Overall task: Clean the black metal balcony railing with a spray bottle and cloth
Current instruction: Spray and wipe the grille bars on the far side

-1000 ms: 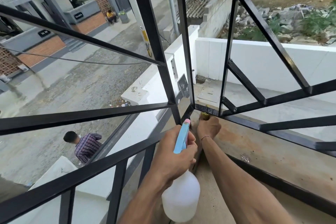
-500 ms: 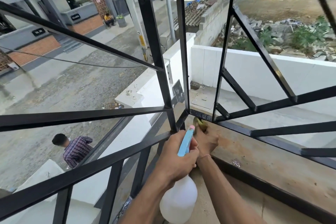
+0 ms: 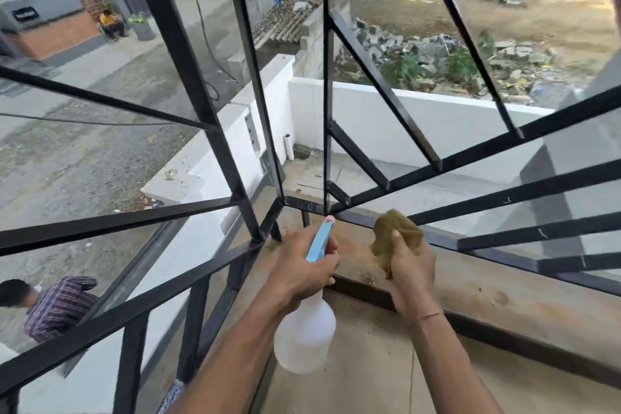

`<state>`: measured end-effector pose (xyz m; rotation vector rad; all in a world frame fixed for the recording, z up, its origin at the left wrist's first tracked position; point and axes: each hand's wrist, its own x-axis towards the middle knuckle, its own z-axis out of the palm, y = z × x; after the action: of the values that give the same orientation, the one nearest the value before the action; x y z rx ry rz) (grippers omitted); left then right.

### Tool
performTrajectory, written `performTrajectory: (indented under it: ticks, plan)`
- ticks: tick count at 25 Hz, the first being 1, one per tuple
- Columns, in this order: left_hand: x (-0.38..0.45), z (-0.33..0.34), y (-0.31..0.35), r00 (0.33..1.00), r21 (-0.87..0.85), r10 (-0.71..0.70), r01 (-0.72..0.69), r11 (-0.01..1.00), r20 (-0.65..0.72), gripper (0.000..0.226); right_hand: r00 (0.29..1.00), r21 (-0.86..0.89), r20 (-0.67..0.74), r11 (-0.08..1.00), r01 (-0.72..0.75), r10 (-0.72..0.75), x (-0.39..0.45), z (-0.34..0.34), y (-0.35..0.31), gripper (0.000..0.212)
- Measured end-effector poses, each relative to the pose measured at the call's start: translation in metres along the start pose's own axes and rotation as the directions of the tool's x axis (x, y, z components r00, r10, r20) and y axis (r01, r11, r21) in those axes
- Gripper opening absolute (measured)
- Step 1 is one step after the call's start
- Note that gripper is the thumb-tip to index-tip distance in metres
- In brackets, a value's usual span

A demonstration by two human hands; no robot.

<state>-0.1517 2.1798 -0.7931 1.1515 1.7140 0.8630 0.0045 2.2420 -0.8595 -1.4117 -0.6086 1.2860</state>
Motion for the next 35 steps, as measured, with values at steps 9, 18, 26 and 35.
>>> performTrajectory:
  ticks: [9,18,26,35]
  plan:
    - [0.010,0.007,-0.001,0.999,-0.014,0.035,-0.035,0.999,0.022,0.007,0.834,-0.879,0.475,-0.195,0.435,-0.281,0.046,0.039,0.052,0.064]
    - [0.006,-0.009,-0.015,1.000,0.022,0.025,-0.025,0.999,-0.003,0.011,0.676,-0.722,0.691,-0.207,0.660,-0.256,0.041,0.059,0.070,0.068]
    - [0.004,-0.006,-0.012,1.000,0.064,-0.022,0.023,0.998,-0.004,0.013,0.769,-0.605,0.632,-0.683,0.408,-0.100,0.048,-0.001,0.025,0.060]
    - [0.000,-0.001,-0.009,0.999,0.065,0.037,-0.036,0.997,-0.014,0.009,0.636,-0.656,0.749,-0.340,0.674,-0.184,0.041,0.058,0.055,0.067]
